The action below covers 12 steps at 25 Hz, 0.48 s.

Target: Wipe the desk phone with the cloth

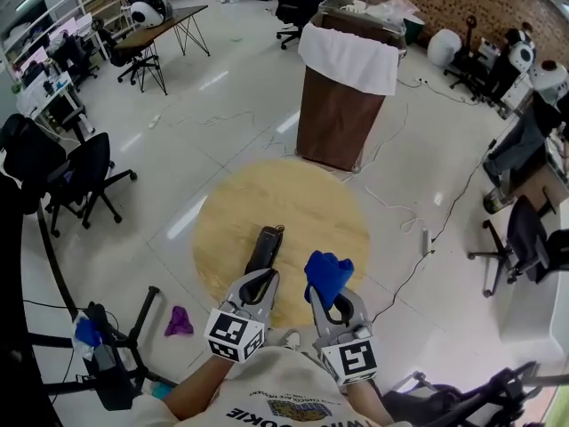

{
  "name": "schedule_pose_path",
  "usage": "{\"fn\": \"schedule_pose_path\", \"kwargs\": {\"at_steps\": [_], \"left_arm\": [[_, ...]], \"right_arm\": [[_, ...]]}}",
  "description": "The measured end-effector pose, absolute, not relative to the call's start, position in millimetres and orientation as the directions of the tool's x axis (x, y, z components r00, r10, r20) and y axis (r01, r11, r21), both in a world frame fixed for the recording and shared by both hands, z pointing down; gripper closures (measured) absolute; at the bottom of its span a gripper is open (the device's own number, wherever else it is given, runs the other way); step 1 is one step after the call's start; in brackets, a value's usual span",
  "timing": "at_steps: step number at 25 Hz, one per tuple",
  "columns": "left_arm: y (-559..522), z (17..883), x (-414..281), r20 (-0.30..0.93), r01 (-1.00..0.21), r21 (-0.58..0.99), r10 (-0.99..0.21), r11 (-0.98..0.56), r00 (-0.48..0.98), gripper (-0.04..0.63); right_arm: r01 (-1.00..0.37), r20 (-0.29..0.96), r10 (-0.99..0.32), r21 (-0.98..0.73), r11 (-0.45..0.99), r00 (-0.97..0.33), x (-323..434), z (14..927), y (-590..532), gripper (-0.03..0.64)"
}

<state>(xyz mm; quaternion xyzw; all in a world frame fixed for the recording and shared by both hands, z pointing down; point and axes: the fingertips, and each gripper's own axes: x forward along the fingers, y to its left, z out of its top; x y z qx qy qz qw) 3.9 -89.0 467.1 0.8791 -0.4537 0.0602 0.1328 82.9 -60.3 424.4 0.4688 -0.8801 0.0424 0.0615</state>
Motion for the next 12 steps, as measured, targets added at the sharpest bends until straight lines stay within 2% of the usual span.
{"fn": "schedule_pose_path", "kwargs": {"at_steps": [2, 8, 12], "left_arm": [[-93.4, 478.6, -2.4, 0.261, -0.821, 0.171, -0.778, -0.544, 0.571, 0.579], [-121.6, 534.4, -21.5, 0.416, -0.844, 0.107, -0.747, -0.526, 0.518, 0.48], [-140.5, 584.8, -28.2, 0.547, -0.839, 0.045, -0.689, -0.542, 0.475, 0.454]], "right_arm": [[-0.833, 0.155, -0.822, -0.019, 0.552, -0.548, 78.8, 425.6, -62.2, 0.558], [-0.85, 0.185, -0.832, -0.029, 0.526, -0.522, 70.3, 433.6, -68.6, 0.558], [-0.862, 0.195, -0.842, -0.036, 0.506, -0.503, 68.2, 437.9, -69.6, 0.558]]}}
